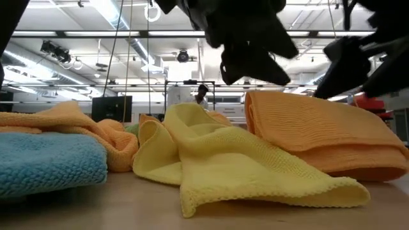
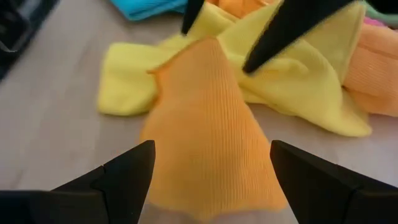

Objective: Fold microfiber towels
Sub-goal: Fold the right orange microfiber cloth

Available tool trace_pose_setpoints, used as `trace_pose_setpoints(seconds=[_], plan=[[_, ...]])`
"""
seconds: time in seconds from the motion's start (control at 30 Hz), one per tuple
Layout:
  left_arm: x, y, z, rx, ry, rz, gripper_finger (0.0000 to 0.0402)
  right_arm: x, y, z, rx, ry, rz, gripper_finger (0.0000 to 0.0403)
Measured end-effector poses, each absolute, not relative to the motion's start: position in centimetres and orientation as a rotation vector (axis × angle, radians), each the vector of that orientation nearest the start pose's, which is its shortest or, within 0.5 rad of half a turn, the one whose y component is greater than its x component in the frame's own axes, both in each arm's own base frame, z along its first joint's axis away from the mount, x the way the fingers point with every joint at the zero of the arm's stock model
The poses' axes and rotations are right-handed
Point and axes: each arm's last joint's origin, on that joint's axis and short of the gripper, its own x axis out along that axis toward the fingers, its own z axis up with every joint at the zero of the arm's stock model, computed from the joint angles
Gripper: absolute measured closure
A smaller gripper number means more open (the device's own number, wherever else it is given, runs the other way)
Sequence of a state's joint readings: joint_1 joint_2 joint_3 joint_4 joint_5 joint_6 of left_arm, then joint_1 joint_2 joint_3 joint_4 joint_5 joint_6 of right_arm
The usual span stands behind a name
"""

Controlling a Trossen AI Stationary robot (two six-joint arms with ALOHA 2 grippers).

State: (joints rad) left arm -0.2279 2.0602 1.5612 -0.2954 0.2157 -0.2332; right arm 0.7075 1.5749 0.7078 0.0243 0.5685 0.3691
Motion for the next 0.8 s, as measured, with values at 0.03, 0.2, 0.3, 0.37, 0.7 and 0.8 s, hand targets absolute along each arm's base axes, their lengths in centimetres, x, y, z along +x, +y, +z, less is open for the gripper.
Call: trace_pose_setpoints(seconds=[0.03, 0.2, 0.3, 0.37, 0.7, 0.8], plan=[[44.2, -10.8, 20.2, -0.209, 0.855, -0.317, 0.0206, 23.0, 17.3, 14.7, -0.162, 0.689, -0.001, 0.0075], [43.9, -10.7, 21.0, -0.227, 0.846, -0.313, 0.0221, 24.7, 15.5, 13.2, -0.196, 0.710, -0.108, 0.0075], [43.5, -10.6, 22.1, -0.228, 0.832, -0.317, 0.0228, 25.6, 13.9, 13.4, -0.198, 0.707, -0.177, 0.0075], [43.1, -10.5, 22.8, -0.221, 0.842, -0.318, 0.0230, 26.1, 13.0, 14.0, -0.188, 0.694, -0.202, 0.0075], [42.1, -10.5, 24.1, -0.201, 0.861, -0.325, 0.0229, 28.1, 8.2, 14.1, -0.166, 0.737, -0.254, 0.0075], [42.1, -10.6, 23.4, -0.194, 0.897, -0.323, 0.0229, 28.5, 7.3, 14.0, -0.171, 0.743, -0.262, 0.0075]])
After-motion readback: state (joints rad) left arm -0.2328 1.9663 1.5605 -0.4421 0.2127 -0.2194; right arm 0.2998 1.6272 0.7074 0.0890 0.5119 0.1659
